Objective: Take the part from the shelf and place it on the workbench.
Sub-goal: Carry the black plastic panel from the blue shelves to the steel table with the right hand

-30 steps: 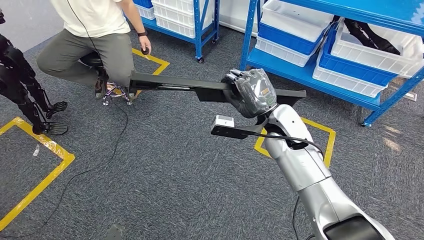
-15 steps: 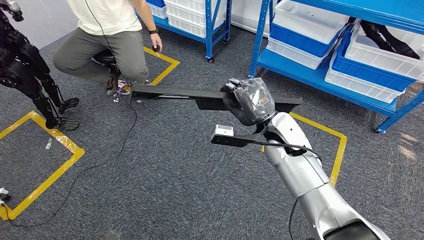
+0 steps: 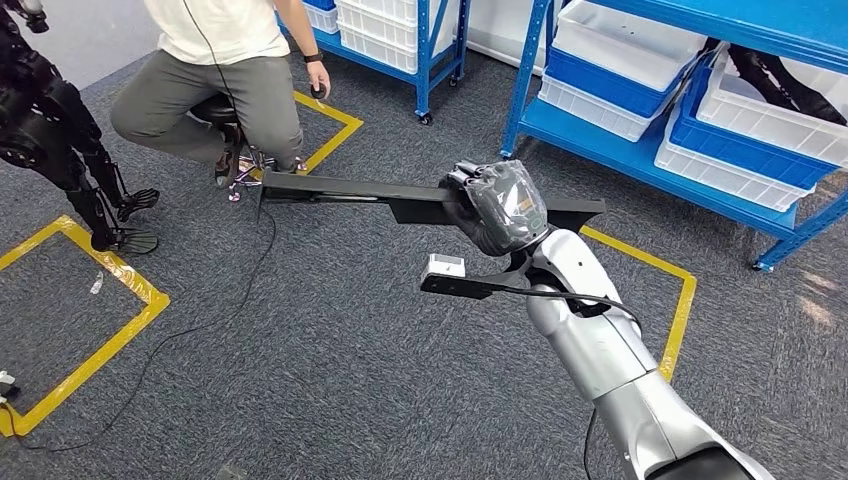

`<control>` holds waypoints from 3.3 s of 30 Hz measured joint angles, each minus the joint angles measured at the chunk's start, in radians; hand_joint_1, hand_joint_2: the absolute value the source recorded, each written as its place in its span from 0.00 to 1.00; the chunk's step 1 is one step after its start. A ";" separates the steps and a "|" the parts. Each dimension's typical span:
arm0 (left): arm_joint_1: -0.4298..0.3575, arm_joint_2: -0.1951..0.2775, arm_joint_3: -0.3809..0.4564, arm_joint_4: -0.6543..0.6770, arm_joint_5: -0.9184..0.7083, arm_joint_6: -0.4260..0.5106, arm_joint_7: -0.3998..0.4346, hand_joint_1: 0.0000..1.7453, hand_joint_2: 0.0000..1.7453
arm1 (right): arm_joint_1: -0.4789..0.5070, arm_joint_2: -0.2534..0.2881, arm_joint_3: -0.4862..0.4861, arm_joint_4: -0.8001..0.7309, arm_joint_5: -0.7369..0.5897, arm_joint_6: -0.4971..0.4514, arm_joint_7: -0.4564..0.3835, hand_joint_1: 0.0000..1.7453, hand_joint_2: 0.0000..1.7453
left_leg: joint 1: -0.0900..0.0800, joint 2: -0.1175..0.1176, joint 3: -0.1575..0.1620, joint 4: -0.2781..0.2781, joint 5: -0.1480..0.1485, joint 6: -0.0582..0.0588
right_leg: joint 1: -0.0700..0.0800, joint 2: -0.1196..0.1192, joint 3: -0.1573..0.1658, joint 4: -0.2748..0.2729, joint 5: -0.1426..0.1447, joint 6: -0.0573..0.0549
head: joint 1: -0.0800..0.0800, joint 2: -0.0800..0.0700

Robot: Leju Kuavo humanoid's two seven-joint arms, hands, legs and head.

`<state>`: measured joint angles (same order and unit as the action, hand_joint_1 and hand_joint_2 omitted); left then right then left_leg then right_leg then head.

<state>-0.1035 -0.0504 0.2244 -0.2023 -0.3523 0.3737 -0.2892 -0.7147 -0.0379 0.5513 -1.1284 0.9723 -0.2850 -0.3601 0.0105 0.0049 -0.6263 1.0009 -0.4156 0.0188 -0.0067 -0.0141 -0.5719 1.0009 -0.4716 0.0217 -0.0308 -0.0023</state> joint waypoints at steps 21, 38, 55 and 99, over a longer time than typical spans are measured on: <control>-0.015 -0.017 -0.010 0.000 -0.049 -0.018 -0.019 0.00 1.00 | 0.044 -0.098 -0.053 -0.023 -0.024 -0.003 -0.012 1.00 1.00 | 0.003 -0.014 -0.133 0.287 -0.136 -0.027 | -0.011 0.011 -0.008 0.002 0.020 -0.027 | -0.001 0.000; -0.029 -0.015 -0.010 -0.001 -0.057 -0.014 -0.121 0.00 1.00 | 0.038 -0.155 -0.067 -0.015 -0.059 -0.007 -0.030 1.00 1.00 | -0.005 -0.035 0.014 -0.010 0.001 0.030 | -0.006 0.009 -0.146 0.294 -0.104 -0.007 | 0.005 0.000; -0.038 -0.014 -0.010 -0.001 -0.066 -0.018 -0.113 0.00 1.00 | -0.003 -0.137 -0.051 0.032 -0.063 -0.028 -0.046 1.00 1.00 | 0.002 -0.005 -0.124 0.238 -0.077 -0.020 | -0.007 -0.036 -0.002 0.019 -0.003 -0.025 | -0.009 0.000; -0.034 0.006 -0.026 0.004 -0.172 -0.190 0.375 0.00 1.00 | -0.060 -0.104 0.000 0.099 -0.068 -0.036 -0.038 1.00 1.00 | -0.015 -0.035 0.006 -0.012 0.014 0.037 | 0.000 0.007 -0.128 0.285 -0.117 -0.021 | -0.002 0.000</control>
<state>-0.1375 -0.0440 0.1986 -0.1978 -0.5243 0.1839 0.0862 -0.7748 -0.1421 0.5517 -1.0299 0.9045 -0.3213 -0.3977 -0.0045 -0.0299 -0.6199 0.9890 -0.4011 0.0559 -0.0065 -0.0075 -0.7000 1.2858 -0.5887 0.0012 -0.0328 -0.0023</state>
